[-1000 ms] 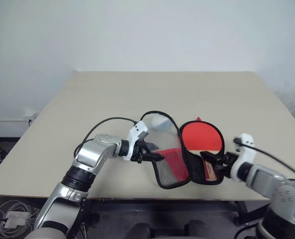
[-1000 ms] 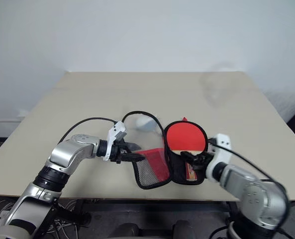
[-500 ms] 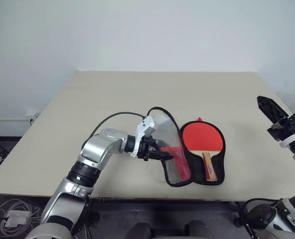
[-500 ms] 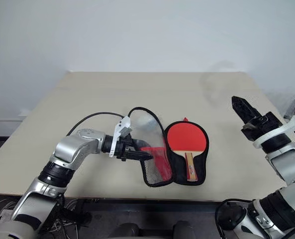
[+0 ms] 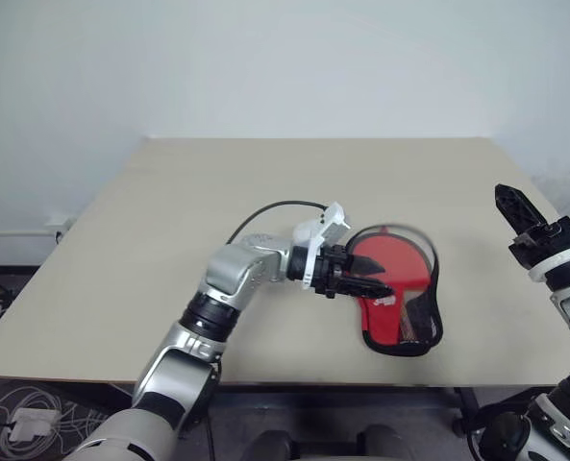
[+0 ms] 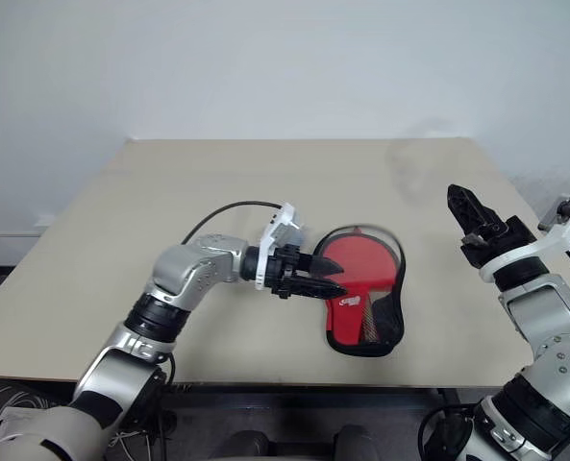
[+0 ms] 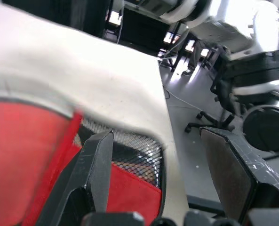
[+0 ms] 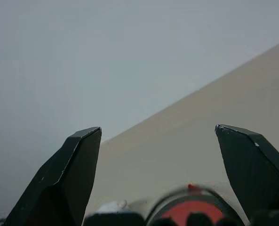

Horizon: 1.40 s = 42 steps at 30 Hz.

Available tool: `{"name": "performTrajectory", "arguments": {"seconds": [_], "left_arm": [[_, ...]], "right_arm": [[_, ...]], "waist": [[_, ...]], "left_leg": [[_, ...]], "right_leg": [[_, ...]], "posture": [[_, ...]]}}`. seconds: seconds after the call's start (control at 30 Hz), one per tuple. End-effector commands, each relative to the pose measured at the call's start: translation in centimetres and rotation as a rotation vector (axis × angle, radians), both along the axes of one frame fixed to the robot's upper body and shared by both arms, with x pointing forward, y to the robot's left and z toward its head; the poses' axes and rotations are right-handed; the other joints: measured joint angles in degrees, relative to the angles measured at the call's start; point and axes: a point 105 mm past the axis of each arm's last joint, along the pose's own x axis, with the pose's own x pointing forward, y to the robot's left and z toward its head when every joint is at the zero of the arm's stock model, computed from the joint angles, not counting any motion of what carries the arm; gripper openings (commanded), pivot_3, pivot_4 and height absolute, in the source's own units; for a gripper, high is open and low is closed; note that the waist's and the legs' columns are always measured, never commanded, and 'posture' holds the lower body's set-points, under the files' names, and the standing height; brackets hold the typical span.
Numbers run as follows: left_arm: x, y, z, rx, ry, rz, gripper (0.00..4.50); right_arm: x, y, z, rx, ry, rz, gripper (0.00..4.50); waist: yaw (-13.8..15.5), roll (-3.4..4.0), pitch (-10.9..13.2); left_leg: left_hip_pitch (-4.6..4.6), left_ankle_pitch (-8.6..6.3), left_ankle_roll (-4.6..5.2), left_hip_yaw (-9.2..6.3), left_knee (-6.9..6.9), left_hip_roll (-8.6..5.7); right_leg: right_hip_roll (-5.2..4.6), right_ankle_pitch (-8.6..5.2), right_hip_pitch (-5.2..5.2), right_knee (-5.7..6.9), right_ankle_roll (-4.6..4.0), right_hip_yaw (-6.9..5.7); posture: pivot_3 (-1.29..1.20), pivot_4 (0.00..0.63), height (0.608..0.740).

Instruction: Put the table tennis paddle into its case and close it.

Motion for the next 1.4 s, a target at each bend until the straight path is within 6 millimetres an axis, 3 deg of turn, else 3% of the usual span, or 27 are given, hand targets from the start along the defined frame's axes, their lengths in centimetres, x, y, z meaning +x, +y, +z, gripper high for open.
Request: {"name": "performTrajectory", "arguments": {"seconds": [0.03, 0.2, 0.37, 0.5, 0.63, 0.73, 1.03, 1.27, 1.4], "left_arm": [[0.2, -0.2, 0.9, -0.009, -0.044, 0.003, 3.11], [1.0, 2.0, 0.3, 0.003, 0.039, 0.101, 3.11], [0.7, 3.7, -1.6, 0.088, 0.093, 0.166, 3.11], [0.9, 4.0, -2.8, 0.123, 0.134, 0.219, 3.11], [1.3, 3.4, -4.5, 0.197, 0.021, 0.247, 3.11], [1.0, 2.9, -5.2, 0.205, -0.014, 0.223, 3.11], [-0.2, 2.5, -7.4, 0.258, -0.078, 0.152, 3.11], [-0.6, 1.1, -8.1, 0.251, 0.020, 0.133, 3.11], [-0.7, -0.3, -7.3, 0.199, 0.169, 0.128, 3.11]], "right_arm": [[0.2, 0.6, 0.2, -0.049, -0.012, 0.010, 4.18], [0.3, 3.2, -3.1, -0.149, 0.118, 0.104, 4.18], [0.1, 5.2, -7.1, -0.388, 0.241, 0.206, 4.18], [1.0, 5.9, -8.4, -0.423, 0.255, 0.235, 4.18], [1.8, 6.7, -9.7, -0.550, 0.240, 0.264, 4.18], [2.1, 6.8, -10.2, -0.645, 0.183, 0.274, 4.18], [2.5, 4.5, -10.9, -0.655, 0.150, 0.226, 4.18], [2.3, 4.2, -11.2, -0.658, 0.154, 0.212, 4.18], [2.3, 4.1, -11.5, -0.686, 0.163, 0.205, 4.18]], "waist": [[-0.03, 0.02, 0.01], [-0.23, 0.04, 0.00], [-0.10, 0.03, 0.02], [0.03, -0.01, 0.03], [0.02, -0.01, 0.03], [0.08, -0.01, 0.03], [0.14, -0.01, 0.03], [0.41, -0.01, 0.03], [1.17, -0.01, 0.02]], "left_leg": [[0.00, 0.00, 0.00, 0.01, 0.00, 0.01], [0.01, 0.00, 0.00, 0.01, -0.02, 0.07], [0.00, 0.00, 0.00, 0.00, -0.01, 0.04], [0.00, 0.00, 0.00, 0.00, 0.04, 0.03], [0.01, 0.00, -0.01, 0.01, 0.04, 0.03], [0.00, 0.01, -0.01, 0.02, 0.03, 0.03], [0.00, 0.01, -0.02, 0.03, 0.03, 0.04], [0.00, 0.00, -0.01, 0.03, 0.04, 0.03], [0.01, 0.00, 0.00, 0.02, 0.11, -0.01]], "right_leg": [[0.00, 0.00, -0.01, 0.00, 0.00, 0.01], [0.05, 0.00, -0.02, 0.00, 0.00, 0.02], [0.04, 0.00, 0.00, -0.01, 0.00, 0.03], [0.04, 0.00, 0.04, -0.04, 0.00, 0.02], [0.04, 0.00, 0.01, -0.04, 0.00, 0.03], [0.04, 0.00, 0.02, -0.08, 0.00, 0.03], [0.04, 0.00, 0.02, -0.10, -0.01, 0.03], [0.04, 0.00, 0.06, -0.10, -0.01, 0.03], [0.03, 0.00, 0.14, -0.13, 0.00, 0.02]], "posture": [[0.00, 0.000, 0.716], [0.00, 0.000, 0.716], [0.00, 0.000, 0.716], [0.00, 0.000, 0.716], [0.00, 0.000, 0.716], [0.00, 0.000, 0.716], [0.00, 0.000, 0.716], [0.00, 0.000, 0.716], [0.00, 0.000, 0.716]]}}
